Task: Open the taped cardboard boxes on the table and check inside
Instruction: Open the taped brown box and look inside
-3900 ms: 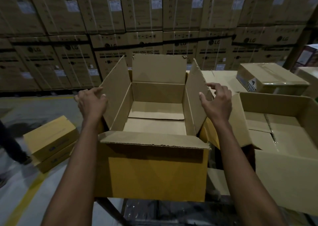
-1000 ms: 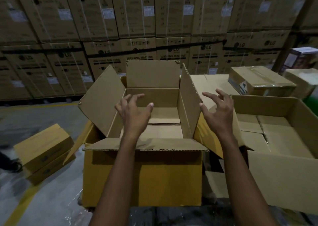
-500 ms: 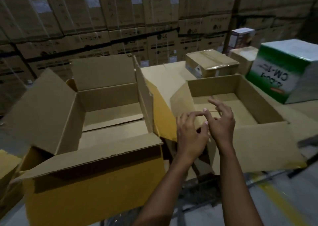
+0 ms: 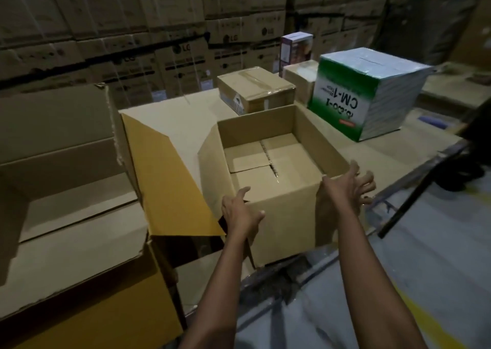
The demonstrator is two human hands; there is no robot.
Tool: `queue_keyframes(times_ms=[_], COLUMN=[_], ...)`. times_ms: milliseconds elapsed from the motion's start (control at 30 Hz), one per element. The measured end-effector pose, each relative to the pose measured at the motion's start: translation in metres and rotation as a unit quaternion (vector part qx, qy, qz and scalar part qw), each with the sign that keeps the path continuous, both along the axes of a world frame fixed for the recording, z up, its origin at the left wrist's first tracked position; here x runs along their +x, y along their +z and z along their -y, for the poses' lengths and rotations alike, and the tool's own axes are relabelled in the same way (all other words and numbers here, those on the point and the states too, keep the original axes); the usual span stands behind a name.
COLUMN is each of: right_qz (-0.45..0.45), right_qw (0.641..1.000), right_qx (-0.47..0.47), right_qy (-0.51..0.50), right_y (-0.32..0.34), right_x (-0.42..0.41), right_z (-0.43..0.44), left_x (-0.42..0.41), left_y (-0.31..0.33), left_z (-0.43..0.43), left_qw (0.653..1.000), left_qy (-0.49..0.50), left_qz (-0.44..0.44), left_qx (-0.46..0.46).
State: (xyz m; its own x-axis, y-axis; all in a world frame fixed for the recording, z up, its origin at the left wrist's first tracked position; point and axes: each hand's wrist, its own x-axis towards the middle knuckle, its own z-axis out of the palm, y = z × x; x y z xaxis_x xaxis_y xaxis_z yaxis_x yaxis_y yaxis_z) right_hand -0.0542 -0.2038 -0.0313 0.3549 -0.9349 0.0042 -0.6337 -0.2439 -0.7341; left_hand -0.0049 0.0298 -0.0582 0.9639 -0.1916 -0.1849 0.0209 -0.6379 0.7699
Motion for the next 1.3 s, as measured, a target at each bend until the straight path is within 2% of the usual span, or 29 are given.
queue_keyframes(times_ms=[100, 200, 300, 433, 633, 767, 833, 900, 1033, 1167, 1300], right_qz=[-0.013, 0.019, 0.043, 0.092, 0.180, 0.308, 0.343, 0.315, 0.178, 0.120, 0.119], right_qw=[0.999, 0.997, 0.999, 0.994, 0.974, 0.948, 0.937, 0.946, 0.972, 0.987, 0.990], right_qx=[0.022, 0.039, 0.019, 0.044, 0.056, 0.060, 0.058, 0.040, 0.023, -0.010, -0.043], right_qy=[0.045, 0.059, 0.027, -0.046, -0.123, -0.050, 0.008, 0.061, 0.151, 0.111, 0.065], right_y=[-0.012, -0.020, -0.024, -0.022, 0.008, 0.033, 0.043, 0.042, 0.013, -0.008, -0.024], right_x=[0.004, 0.005, 0.001, -0.008, -0.022, -0.025, -0.030, -0.037, -0.052, -0.059, -0.063], right_z=[0.036, 0.046, 0.051, 0.059, 0.043, 0.016, -0.007, -0.021, -0.033, -0.041, -0.051], left_x=[0.005, 0.005, 0.005, 0.009, 0.012, 0.020, 0.024, 0.026, 0.024, 0.020, 0.027], left_y=[-0.013, -0.011, -0.003, 0.012, 0.044, 0.065, 0.070, 0.070, 0.062, 0.049, 0.032], left_z=[0.003, 0.010, 0.017, 0.019, 0.005, -0.015, -0.032, -0.045, -0.060, -0.065, -0.070], left_qw=[0.999, 0.999, 0.997, 0.990, 0.970, 0.957, 0.961, 0.968, 0.976, 0.976, 0.977], left_qy=[-0.033, 0.010, 0.042, 0.029, 0.018, 0.015, 0.005, -0.011, -0.047, -0.083, -0.062], left_qz=[-0.009, 0.012, 0.051, 0.133, 0.237, 0.274, 0.262, 0.241, 0.211, 0.194, 0.194], left_qx=[0.038, 0.049, 0.044, 0.044, -0.052, -0.097, -0.091, -0.069, -0.021, 0.059, 0.055])
